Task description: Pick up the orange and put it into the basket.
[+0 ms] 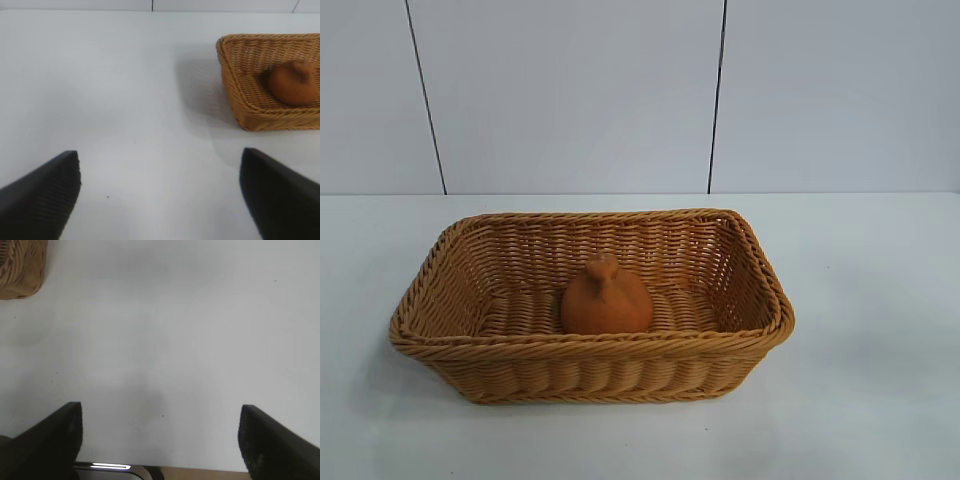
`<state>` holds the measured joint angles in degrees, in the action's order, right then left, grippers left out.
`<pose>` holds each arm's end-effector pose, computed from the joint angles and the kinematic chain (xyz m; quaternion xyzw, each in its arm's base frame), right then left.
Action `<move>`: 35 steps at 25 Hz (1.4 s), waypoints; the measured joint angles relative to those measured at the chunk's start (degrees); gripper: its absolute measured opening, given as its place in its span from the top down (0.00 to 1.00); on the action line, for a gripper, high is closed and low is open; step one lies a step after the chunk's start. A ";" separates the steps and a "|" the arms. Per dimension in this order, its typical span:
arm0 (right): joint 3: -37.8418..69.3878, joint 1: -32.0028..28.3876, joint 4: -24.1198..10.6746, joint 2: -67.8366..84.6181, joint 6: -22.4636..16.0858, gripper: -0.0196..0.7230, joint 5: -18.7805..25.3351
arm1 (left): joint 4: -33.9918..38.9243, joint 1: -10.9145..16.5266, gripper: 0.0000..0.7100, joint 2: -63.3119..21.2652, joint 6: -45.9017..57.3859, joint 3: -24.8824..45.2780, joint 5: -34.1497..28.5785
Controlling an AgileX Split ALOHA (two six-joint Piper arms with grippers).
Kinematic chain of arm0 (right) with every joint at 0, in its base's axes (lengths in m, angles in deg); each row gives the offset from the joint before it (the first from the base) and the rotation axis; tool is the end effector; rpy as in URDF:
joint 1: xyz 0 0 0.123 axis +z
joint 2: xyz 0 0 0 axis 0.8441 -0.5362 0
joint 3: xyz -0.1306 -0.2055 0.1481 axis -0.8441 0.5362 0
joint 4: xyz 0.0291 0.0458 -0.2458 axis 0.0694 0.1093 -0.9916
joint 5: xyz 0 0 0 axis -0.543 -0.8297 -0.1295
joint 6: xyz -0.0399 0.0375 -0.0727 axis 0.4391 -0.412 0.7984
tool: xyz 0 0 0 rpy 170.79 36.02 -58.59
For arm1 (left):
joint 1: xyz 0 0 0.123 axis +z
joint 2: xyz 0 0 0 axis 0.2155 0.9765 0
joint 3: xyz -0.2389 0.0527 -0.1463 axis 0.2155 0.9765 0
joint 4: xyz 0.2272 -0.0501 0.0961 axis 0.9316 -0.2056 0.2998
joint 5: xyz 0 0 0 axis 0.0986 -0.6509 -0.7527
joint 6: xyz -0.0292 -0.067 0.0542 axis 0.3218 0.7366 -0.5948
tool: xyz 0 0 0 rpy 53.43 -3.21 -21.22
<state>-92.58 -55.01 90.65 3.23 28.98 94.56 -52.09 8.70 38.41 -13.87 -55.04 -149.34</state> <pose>0.0517 0.0043 0.2716 -0.0521 0.9225 0.0070 0.3825 -0.0061 0.0005 0.2777 0.0079 0.8525 -0.0292 0.5218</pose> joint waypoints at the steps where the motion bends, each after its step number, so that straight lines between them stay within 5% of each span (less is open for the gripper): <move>1: 0.06 0.00 0.00 2.37 0.00 0.18 0.00 | 0.00 0.00 0.13 0.00 0.00 0.00 0.00; 12: 0.44 0.00 1.09 20.06 0.00 0.18 0.31 | 0.00 0.00 0.13 0.00 0.00 0.00 0.00; 35: 0.44 0.00 1.70 20.68 -0.07 0.18 0.26 | 0.00 0.00 0.13 0.00 0.00 0.00 0.00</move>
<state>-92.14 -55.01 92.35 23.91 28.92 94.82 -52.09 8.70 38.41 -13.87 -55.04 -149.34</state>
